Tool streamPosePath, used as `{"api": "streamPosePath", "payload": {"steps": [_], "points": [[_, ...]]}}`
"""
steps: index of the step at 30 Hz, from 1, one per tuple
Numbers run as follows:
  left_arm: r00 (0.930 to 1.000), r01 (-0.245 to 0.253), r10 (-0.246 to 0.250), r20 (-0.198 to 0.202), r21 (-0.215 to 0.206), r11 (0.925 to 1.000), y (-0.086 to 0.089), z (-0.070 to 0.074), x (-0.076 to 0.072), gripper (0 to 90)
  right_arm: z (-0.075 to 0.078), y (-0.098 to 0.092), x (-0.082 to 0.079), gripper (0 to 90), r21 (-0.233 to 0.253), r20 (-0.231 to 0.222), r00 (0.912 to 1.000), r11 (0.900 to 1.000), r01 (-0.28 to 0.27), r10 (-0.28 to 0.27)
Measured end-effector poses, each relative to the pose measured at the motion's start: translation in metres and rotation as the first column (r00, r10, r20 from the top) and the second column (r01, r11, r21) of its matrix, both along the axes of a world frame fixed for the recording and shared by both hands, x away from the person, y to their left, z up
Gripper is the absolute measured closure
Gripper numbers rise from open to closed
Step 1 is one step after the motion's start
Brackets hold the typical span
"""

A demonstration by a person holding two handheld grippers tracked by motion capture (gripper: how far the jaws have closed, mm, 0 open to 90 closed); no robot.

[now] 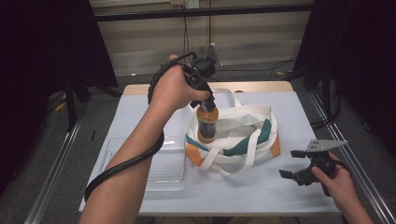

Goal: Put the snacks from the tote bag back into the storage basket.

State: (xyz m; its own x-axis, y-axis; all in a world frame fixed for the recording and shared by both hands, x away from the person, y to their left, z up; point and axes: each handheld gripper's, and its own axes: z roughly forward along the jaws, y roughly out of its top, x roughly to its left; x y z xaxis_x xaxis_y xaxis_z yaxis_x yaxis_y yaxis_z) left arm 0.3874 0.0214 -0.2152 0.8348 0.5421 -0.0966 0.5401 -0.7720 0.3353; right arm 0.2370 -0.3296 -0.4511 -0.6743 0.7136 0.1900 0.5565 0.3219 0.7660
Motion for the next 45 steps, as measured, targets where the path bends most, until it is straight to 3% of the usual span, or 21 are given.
{"api": "streamPosePath", "payload": {"steps": [8, 12, 25, 33, 45], "points": [[0.9995, -0.029, 0.029, -0.01, -0.002, 0.9996, 0.012, 0.011, -0.001, 59.1, 0.0, 0.0, 0.0, 1.4, 0.002, 0.003, 1.0, 1.0, 0.001, -0.001], [0.9989, -0.045, 0.045, -0.014, 0.024, 0.9987, 0.018, 0.015, -0.002, 59.1, 0.0, 0.0, 0.0, 1.4, 0.0, 0.002, 1.0, 1.0, 0.0, 0.0], [0.9958, -0.085, 0.087, -0.028, 0.051, 0.9951, 0.043, 0.029, -0.008, 59.2, 0.0, 0.001, 0.0, 1.4, -0.002, 0.002, 1.0, 1.0, 0.0, 0.0], [0.9913, -0.124, 0.126, -0.037, 0.06, 0.9905, 0.057, 0.029, -0.01, 59.1, 0.0, 0.001, 0.0, 1.4, -0.005, 0.003, 1.0, 1.0, 0.001, -0.001], [0.9891, -0.139, 0.142, -0.038, 0.077, 0.9873, 0.074, 0.027, -0.013, 59.1, 0.0, 0.002, 0.0, 1.4, -0.009, 0.001, 1.0, 1.0, 0.0, 0.0]]}}
